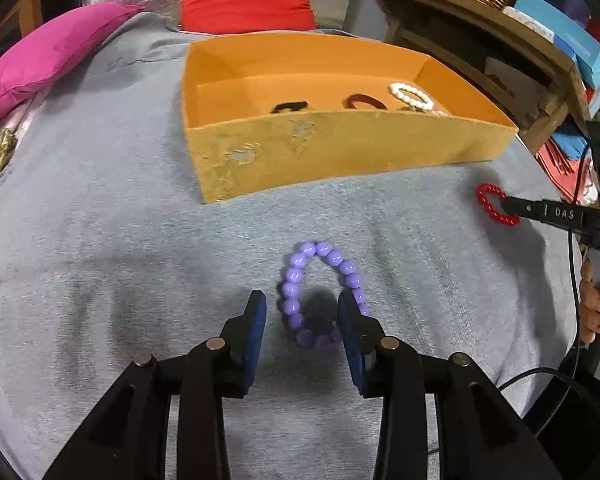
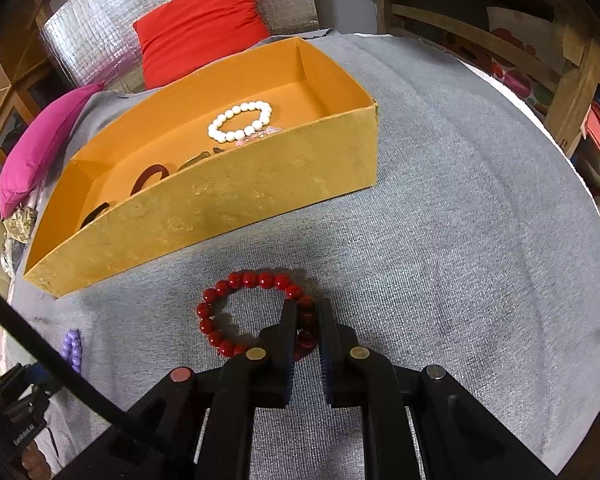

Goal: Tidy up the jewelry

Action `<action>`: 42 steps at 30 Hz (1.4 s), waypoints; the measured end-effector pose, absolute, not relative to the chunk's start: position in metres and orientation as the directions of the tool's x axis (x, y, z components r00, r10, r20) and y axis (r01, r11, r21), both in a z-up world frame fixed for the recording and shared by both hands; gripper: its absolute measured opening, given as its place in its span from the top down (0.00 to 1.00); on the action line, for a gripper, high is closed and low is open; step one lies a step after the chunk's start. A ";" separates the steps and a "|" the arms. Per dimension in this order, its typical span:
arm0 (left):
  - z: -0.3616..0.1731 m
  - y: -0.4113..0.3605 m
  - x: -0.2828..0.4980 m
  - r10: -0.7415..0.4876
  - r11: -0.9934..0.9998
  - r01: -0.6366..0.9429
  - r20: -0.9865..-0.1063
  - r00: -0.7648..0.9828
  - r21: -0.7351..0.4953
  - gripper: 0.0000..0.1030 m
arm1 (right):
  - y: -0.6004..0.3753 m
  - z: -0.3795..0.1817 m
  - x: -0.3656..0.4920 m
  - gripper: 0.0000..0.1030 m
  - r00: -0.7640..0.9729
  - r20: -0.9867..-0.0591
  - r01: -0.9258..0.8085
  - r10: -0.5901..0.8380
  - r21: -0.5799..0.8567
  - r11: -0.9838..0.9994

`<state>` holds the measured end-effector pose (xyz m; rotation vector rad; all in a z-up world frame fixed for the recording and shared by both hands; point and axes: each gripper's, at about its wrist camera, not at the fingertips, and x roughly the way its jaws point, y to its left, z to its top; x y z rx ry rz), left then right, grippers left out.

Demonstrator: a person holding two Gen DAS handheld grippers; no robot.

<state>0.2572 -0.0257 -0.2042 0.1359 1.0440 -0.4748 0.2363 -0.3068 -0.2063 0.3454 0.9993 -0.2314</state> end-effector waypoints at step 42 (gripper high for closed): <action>-0.194 -0.071 0.251 -0.386 0.853 0.504 -0.811 0.439 -0.133 0.45 | -0.320 -0.207 0.226 0.80 0.538 -0.835 0.284 0.116 0.309 0.908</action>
